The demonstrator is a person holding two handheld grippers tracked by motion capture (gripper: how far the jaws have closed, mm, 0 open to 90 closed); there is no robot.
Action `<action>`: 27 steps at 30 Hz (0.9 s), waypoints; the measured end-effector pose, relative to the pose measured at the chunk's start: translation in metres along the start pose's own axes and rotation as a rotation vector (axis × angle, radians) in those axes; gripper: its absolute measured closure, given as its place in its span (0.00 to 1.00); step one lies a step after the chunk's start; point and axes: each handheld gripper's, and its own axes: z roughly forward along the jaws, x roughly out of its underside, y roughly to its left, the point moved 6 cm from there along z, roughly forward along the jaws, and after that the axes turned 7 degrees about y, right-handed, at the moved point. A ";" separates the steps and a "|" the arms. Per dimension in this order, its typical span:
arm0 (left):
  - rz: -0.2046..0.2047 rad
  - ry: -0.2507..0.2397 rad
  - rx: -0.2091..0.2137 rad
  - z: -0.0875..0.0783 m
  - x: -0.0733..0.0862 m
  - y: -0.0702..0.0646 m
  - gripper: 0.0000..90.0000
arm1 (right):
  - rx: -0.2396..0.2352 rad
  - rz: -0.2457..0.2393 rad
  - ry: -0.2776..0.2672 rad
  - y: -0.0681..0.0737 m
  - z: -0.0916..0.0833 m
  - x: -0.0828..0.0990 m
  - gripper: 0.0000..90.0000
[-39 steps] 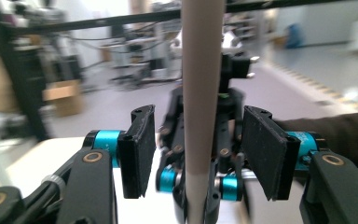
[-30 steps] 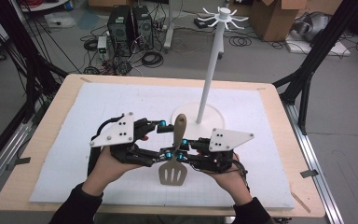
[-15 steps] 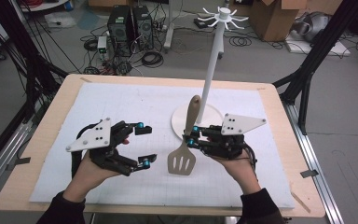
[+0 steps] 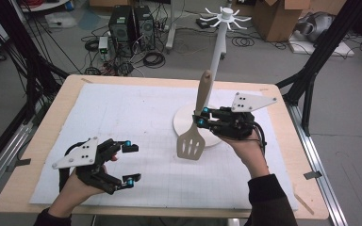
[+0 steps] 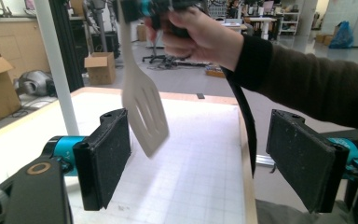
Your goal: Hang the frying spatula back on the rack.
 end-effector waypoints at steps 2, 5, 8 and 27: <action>-0.008 -0.002 0.010 -0.001 0.004 -0.002 0.25 | 0.006 0.008 0.002 -0.006 -0.001 -0.004 0.88; -0.011 0.002 0.011 -0.002 0.008 -0.002 0.25 | 0.018 0.011 0.005 -0.011 -0.001 -0.007 0.88; -0.009 0.010 0.008 -0.002 0.010 -0.003 0.25 | 0.033 0.024 0.011 -0.017 -0.002 -0.011 0.88; -0.004 -0.007 0.018 -0.002 0.011 -0.004 0.25 | 0.085 0.081 0.017 -0.047 0.006 -0.045 0.88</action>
